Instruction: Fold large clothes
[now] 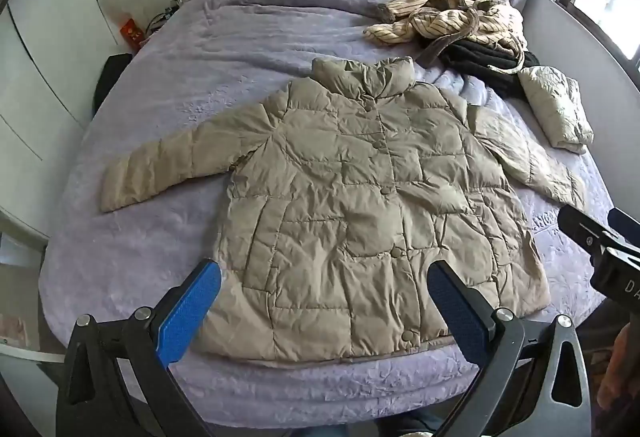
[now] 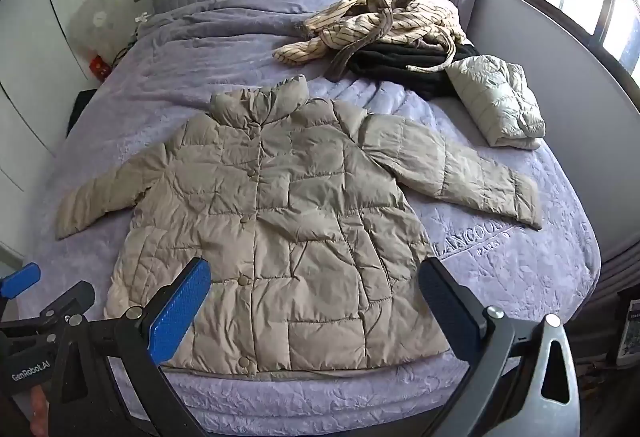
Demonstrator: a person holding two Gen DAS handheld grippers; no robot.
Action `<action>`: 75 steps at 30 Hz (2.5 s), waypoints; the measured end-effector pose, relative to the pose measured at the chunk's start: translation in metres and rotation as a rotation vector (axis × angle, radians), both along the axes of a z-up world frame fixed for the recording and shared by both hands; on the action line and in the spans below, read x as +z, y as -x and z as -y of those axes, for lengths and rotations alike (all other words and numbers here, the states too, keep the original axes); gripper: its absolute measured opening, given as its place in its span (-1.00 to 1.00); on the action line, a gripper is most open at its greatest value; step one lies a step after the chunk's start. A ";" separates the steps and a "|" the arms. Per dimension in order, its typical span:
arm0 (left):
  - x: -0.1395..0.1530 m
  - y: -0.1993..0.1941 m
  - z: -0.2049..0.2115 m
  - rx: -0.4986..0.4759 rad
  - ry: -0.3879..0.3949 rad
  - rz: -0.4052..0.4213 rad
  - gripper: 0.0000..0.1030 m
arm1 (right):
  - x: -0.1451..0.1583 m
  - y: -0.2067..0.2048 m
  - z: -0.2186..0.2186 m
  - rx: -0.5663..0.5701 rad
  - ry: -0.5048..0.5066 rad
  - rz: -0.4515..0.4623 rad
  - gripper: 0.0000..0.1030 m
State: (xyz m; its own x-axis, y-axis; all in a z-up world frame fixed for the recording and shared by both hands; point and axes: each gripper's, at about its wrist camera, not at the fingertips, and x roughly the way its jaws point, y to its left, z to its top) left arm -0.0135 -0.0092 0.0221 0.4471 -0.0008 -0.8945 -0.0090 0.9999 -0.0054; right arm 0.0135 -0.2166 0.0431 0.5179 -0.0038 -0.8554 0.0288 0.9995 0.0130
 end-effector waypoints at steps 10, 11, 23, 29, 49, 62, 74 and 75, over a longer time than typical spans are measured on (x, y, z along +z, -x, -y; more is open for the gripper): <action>0.004 -0.003 -0.006 0.025 -0.011 0.023 1.00 | 0.004 -0.002 -0.002 -0.002 0.018 0.012 1.00; 0.004 -0.003 -0.006 0.027 -0.024 0.027 1.00 | 0.004 -0.002 -0.002 -0.002 0.018 0.012 1.00; 0.002 -0.004 -0.005 0.031 -0.046 0.021 1.00 | 0.003 -0.003 -0.004 -0.003 0.019 0.012 1.00; 0.002 -0.004 -0.006 0.035 -0.045 0.021 1.00 | 0.003 -0.003 -0.004 -0.002 0.018 0.011 1.00; 0.002 -0.004 -0.006 0.034 -0.048 0.021 1.00 | 0.004 -0.003 -0.006 0.000 0.018 0.010 1.00; 0.002 -0.003 -0.006 0.033 -0.049 0.021 1.00 | 0.004 -0.004 -0.007 0.001 0.018 0.008 1.00; 0.002 -0.004 -0.006 0.034 -0.047 0.020 1.00 | 0.003 -0.004 -0.009 0.002 0.019 0.008 1.00; 0.002 -0.004 -0.006 0.034 -0.048 0.020 1.00 | 0.003 -0.005 -0.009 0.002 0.019 0.007 1.00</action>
State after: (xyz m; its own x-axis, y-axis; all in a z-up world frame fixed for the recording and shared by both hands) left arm -0.0094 -0.0032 0.0241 0.4640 0.0573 -0.8840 -0.0433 0.9982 0.0419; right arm 0.0181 -0.2074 0.0462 0.5239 -0.0188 -0.8516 0.0268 0.9996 -0.0055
